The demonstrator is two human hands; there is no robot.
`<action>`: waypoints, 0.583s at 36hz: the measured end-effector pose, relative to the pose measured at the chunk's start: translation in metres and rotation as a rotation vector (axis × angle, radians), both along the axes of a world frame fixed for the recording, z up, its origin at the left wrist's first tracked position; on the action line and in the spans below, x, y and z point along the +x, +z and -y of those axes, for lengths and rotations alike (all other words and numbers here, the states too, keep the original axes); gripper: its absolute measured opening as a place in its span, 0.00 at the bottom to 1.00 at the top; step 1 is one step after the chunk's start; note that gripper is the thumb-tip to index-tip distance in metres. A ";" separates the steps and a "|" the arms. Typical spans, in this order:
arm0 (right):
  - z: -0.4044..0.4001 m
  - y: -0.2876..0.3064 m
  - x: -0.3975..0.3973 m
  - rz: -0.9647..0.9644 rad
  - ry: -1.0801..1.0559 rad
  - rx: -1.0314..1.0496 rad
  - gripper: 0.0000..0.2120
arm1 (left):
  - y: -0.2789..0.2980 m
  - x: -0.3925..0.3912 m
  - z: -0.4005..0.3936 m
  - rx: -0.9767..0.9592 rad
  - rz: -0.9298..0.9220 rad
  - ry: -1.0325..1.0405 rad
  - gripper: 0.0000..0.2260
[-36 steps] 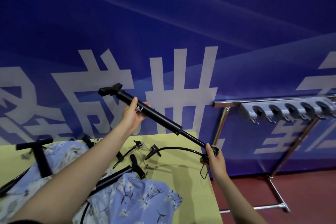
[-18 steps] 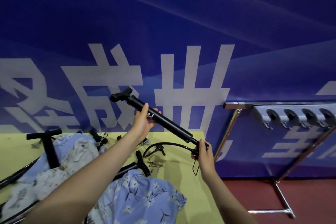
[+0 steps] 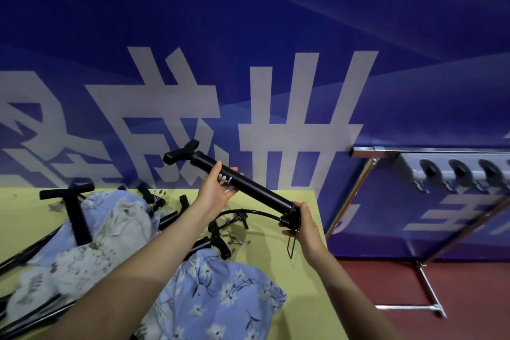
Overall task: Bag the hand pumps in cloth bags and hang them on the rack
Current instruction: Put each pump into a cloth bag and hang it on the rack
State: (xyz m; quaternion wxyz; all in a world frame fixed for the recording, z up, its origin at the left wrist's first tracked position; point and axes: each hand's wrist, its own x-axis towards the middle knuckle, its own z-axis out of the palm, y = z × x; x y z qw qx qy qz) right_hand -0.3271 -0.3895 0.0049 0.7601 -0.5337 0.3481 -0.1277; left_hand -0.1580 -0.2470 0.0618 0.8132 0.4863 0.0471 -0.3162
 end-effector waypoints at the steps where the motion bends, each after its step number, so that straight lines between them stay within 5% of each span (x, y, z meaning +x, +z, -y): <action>1: 0.000 -0.001 -0.001 0.021 -0.005 0.082 0.21 | 0.002 0.001 0.000 -0.025 -0.032 0.010 0.14; 4: 0.006 -0.015 -0.004 0.033 -0.069 0.401 0.27 | 0.006 0.006 0.002 -0.106 -0.138 0.057 0.08; 7: 0.009 -0.031 0.001 -0.175 -0.093 0.708 0.27 | 0.009 0.009 0.005 -0.118 -0.149 0.048 0.08; 10: -0.002 -0.033 0.009 -0.314 0.111 0.916 0.29 | 0.016 0.008 0.007 -0.125 -0.137 0.041 0.09; 18: -0.032 -0.022 0.057 -0.112 0.655 0.741 0.30 | 0.023 0.013 -0.008 -0.065 -0.087 0.050 0.09; 21: -0.048 -0.019 0.074 -0.103 0.702 0.671 0.30 | 0.020 0.014 -0.015 0.006 -0.036 -0.002 0.09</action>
